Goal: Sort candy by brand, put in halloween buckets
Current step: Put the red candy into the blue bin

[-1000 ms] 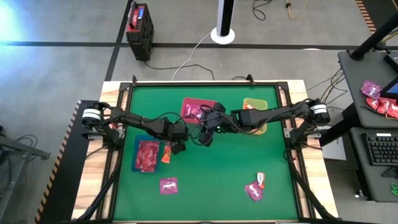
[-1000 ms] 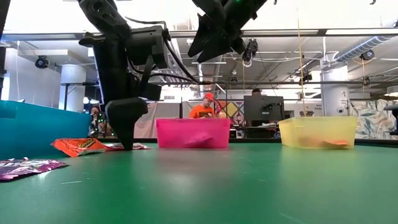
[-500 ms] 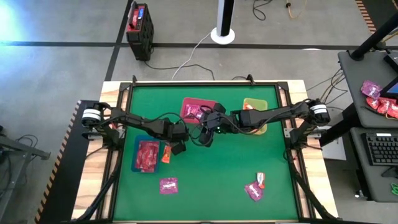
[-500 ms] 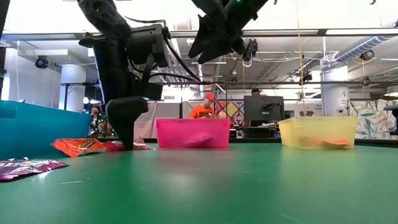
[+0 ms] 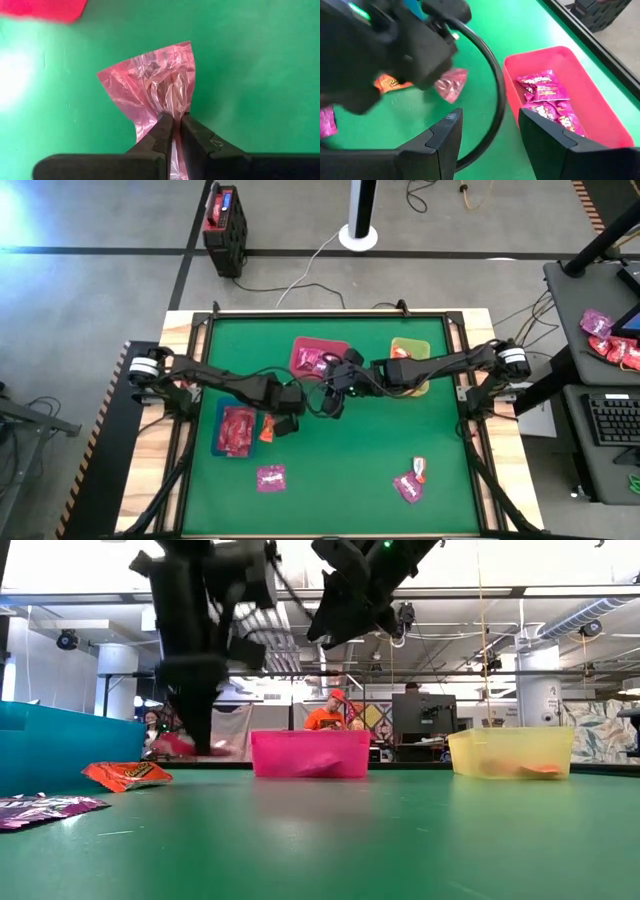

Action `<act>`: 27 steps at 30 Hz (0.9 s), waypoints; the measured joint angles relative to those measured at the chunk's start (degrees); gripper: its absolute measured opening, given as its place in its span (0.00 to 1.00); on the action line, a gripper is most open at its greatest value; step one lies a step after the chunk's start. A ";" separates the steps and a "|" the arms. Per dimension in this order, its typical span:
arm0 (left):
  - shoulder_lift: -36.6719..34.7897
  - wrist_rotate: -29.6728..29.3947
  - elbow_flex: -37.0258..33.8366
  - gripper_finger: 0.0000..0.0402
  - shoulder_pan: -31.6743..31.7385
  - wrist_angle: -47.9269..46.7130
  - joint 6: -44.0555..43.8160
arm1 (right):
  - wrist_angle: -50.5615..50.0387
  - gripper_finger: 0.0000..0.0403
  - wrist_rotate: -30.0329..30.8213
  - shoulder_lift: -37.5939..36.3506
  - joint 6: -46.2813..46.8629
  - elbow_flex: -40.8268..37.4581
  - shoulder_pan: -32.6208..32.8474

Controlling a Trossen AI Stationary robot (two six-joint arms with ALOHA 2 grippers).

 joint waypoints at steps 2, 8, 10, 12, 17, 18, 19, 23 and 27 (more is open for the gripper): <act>-1.21 0.02 1.34 0.03 -1.32 -0.16 1.37 | 0.01 0.47 -0.06 0.00 0.18 -0.42 0.12; -3.28 1.51 5.68 0.01 -4.86 -4.56 4.74 | 0.89 0.47 -0.53 0.00 1.90 -1.22 0.30; -3.86 1.51 6.92 0.01 -6.37 -8.61 4.77 | 1.14 0.47 -0.92 -0.07 2.36 -1.25 0.45; -4.51 1.53 7.55 0.01 -8.28 -13.25 4.81 | 1.51 0.47 -1.18 -0.11 2.47 -1.27 0.75; -6.86 1.51 6.48 0.01 -13.44 -22.65 1.16 | 2.34 0.47 -1.55 -0.13 2.22 -1.25 2.11; -7.51 1.32 5.87 0.01 -14.61 -24.69 -0.07 | 0.15 0.47 -0.34 -0.21 1.60 -1.43 2.33; -8.37 1.88 5.25 0.01 -15.69 -26.14 -0.90 | -2.61 0.47 0.30 -0.17 1.46 -1.96 2.46; -10.94 2.36 2.32 0.01 -19.55 -27.49 -3.52 | -2.89 0.47 0.38 0.15 2.12 -2.38 2.67; -13.88 1.03 1.31 0.01 -21.99 -27.36 -7.45 | -2.03 0.47 -0.25 -0.10 2.72 -2.60 2.98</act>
